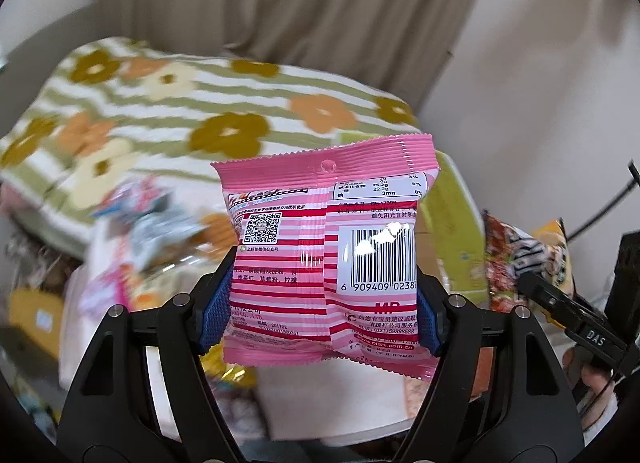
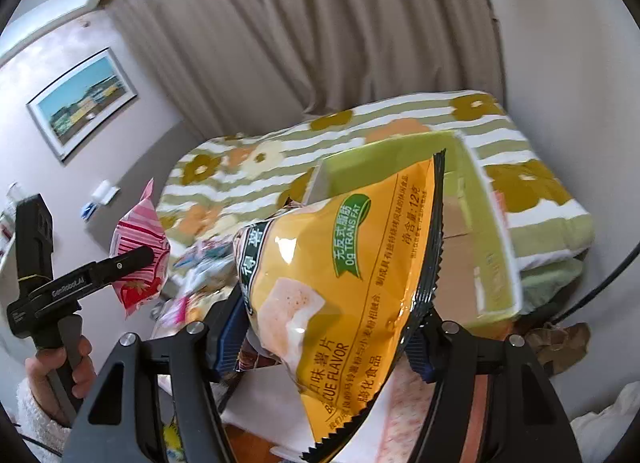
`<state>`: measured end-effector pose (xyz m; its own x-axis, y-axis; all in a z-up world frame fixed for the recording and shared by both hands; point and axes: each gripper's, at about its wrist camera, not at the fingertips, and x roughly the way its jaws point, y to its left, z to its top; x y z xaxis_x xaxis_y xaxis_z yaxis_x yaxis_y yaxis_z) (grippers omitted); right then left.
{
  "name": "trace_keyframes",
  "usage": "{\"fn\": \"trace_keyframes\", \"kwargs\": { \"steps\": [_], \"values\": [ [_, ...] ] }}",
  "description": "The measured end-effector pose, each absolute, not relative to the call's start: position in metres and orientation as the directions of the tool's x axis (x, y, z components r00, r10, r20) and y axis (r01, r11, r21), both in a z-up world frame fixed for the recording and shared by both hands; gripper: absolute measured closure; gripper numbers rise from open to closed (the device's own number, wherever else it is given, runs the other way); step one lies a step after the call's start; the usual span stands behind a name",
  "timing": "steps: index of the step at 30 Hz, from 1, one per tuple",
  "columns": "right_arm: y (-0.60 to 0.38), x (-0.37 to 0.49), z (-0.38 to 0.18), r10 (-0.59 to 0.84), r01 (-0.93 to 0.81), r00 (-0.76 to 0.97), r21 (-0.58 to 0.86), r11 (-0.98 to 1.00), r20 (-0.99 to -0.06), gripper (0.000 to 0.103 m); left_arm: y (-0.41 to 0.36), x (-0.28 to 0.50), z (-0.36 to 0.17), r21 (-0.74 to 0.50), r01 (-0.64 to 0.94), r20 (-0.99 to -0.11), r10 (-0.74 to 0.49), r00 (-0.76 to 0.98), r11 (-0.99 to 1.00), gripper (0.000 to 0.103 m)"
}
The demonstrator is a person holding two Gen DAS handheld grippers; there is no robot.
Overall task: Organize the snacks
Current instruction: 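Carry both packs over the yellow-green box and open both tools to drop them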
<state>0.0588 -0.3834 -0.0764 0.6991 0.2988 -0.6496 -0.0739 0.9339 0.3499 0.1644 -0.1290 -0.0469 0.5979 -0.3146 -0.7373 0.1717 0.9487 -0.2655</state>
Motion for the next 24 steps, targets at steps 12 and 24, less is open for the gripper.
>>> {"fn": "trace_keyframes", "kwargs": {
  "steps": [12, 24],
  "values": [
    [-0.429, 0.1, -0.091, 0.091, 0.14, 0.666, 0.243, 0.96, -0.74, 0.041, -0.259, 0.277, -0.085, -0.228, 0.428, -0.816, -0.411, 0.406, 0.875, 0.032],
    [-0.442, 0.111, -0.12, 0.052, 0.163, 0.591, 0.182, 0.97, -0.805, 0.041, -0.335, 0.308, -0.143, -0.077, 0.537, -0.905, -0.285, 0.315, 0.84, 0.007]
  ]
}}
